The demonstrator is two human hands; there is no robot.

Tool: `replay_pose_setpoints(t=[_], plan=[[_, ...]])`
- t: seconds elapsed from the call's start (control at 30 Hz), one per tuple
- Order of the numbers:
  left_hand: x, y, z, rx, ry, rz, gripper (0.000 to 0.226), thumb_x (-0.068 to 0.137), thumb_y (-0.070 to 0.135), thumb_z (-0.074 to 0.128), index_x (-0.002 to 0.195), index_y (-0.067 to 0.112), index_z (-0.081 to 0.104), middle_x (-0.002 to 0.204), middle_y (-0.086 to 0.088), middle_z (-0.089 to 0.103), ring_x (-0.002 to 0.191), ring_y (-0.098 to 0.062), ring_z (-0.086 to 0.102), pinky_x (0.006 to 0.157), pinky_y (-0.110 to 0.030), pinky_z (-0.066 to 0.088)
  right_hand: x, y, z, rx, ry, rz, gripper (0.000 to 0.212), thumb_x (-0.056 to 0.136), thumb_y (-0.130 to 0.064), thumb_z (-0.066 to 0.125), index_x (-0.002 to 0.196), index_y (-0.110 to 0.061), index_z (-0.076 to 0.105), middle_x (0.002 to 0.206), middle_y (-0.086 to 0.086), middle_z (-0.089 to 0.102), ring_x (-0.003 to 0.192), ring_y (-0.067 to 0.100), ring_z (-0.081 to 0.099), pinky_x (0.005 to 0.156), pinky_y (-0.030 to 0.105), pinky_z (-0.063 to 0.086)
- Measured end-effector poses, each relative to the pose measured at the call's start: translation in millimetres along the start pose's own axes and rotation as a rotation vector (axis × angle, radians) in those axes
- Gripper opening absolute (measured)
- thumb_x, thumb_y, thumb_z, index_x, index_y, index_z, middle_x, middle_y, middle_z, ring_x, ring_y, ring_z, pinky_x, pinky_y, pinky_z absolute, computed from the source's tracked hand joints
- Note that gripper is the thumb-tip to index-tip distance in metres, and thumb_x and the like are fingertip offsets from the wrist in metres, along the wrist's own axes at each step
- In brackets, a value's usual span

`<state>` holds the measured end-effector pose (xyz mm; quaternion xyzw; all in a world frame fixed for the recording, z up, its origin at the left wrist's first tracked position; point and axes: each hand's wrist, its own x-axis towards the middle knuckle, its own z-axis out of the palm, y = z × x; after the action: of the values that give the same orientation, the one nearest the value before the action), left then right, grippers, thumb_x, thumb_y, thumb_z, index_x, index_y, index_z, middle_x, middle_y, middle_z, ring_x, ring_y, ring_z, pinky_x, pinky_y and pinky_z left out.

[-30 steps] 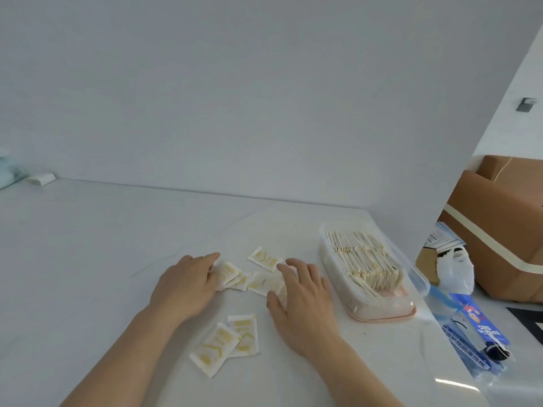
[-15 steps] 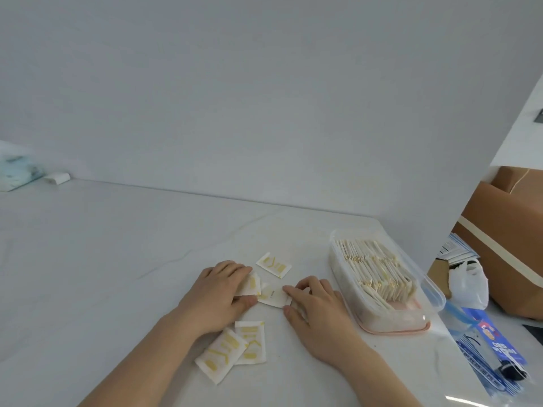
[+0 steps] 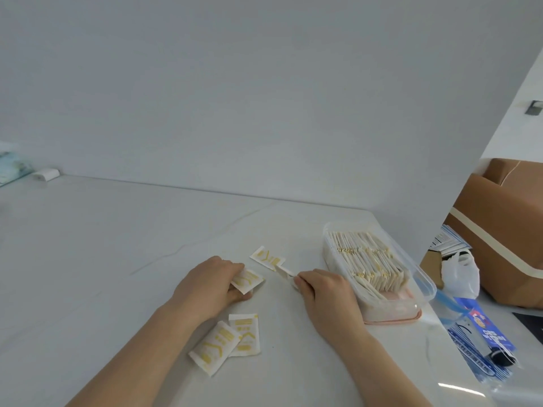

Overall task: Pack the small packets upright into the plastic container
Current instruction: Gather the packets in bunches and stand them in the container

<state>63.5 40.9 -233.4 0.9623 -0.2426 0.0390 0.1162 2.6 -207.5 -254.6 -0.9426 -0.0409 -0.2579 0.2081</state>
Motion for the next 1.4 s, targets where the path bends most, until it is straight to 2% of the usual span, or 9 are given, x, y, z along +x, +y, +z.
replay_pose_setpoints(t=[0.07,0.23,0.57,0.73,0.87,1.03,1.13,1.27,1.4], plan=[[-2,-1,-2,-0.047,-0.014,-0.002,0.03,0.092,0.056,0.064,0.089,0.028,0.054,0.082,0.007,0.056,0.09,-0.015,0.053,0.069,-0.034,0.044,0,0,1,0.045,0.034,0.013,0.03,0.099,-0.027,0.057,0.07,-0.018,0.059,0.061,-0.005,0.051,0.058,0.02,0.048,0.054,0.042,0.045],[-1,3,-1,-0.053,0.044,0.008,0.023,0.101,0.042,0.054,0.119,0.031,0.065,0.102,0.01,0.068,0.102,-0.015,0.054,0.081,-0.035,0.047,0,-1,4,0.07,0.069,0.002,0.033,0.098,-0.034,0.05,0.07,-0.018,0.06,0.061,-0.004,0.053,0.058,0.019,0.049,0.055,0.041,0.046],[4,5,-2,-0.058,0.211,-0.135,0.03,0.107,0.038,0.044,0.099,0.02,0.066,0.081,-0.006,0.066,0.083,-0.032,0.063,0.068,-0.04,0.046,0,-7,6,0.174,0.145,0.019,0.027,0.098,-0.027,0.06,0.074,-0.017,0.066,0.063,-0.004,0.06,0.058,0.017,0.053,0.057,0.039,0.048],[8,0,2,-0.466,0.38,-0.317,0.044,0.102,0.038,0.056,0.067,0.012,0.057,0.055,-0.002,0.058,0.059,-0.03,0.063,0.054,-0.039,0.04,0,-17,4,0.266,0.224,0.072,0.024,0.095,-0.022,0.068,0.071,-0.018,0.067,0.058,-0.005,0.059,0.056,0.018,0.054,0.055,0.033,0.046],[4,36,-3,-1.02,0.385,-0.42,0.031,0.103,0.033,0.06,0.088,0.011,0.076,0.078,-0.003,0.079,0.06,-0.021,0.076,0.064,-0.032,0.057,0,-26,3,0.255,0.327,-0.059,0.023,0.094,-0.027,0.065,0.074,-0.016,0.07,0.062,-0.008,0.06,0.05,0.013,0.051,0.05,0.034,0.045],[-3,77,3,-1.37,0.247,-0.441,0.033,0.105,0.028,0.057,0.098,0.004,0.078,0.09,-0.011,0.081,0.08,-0.026,0.079,0.078,-0.041,0.065,-1,-29,4,0.17,0.359,-0.18,0.022,0.095,-0.031,0.066,0.079,-0.018,0.071,0.064,-0.008,0.057,0.047,0.013,0.048,0.043,0.035,0.043],[-5,81,3,-1.5,0.143,-0.404,0.039,0.107,0.032,0.052,0.103,0.002,0.077,0.095,-0.014,0.08,0.092,-0.027,0.079,0.086,-0.037,0.062,-1,-29,3,0.115,0.354,-0.218,0.017,0.093,-0.03,0.069,0.081,-0.02,0.073,0.065,-0.008,0.058,0.046,0.014,0.05,0.041,0.033,0.043],[-7,81,-1,-1.518,0.099,-0.367,0.038,0.101,0.037,0.061,0.102,0.003,0.078,0.094,-0.014,0.08,0.09,-0.025,0.079,0.081,-0.033,0.063,0,-30,1,0.055,0.338,-0.321,0.011,0.09,-0.029,0.074,0.082,-0.02,0.074,0.065,-0.007,0.056,0.047,0.015,0.051,0.04,0.031,0.041],[-6,75,1,-1.478,0.153,-0.434,0.022,0.099,0.023,0.066,0.101,0.004,0.077,0.093,-0.018,0.079,0.084,-0.03,0.078,0.072,-0.032,0.06,-4,-36,3,0.161,0.219,-0.384,0.018,0.091,-0.038,0.073,0.088,-0.02,0.074,0.068,-0.007,0.055,0.051,0.012,0.047,0.045,0.028,0.042]])
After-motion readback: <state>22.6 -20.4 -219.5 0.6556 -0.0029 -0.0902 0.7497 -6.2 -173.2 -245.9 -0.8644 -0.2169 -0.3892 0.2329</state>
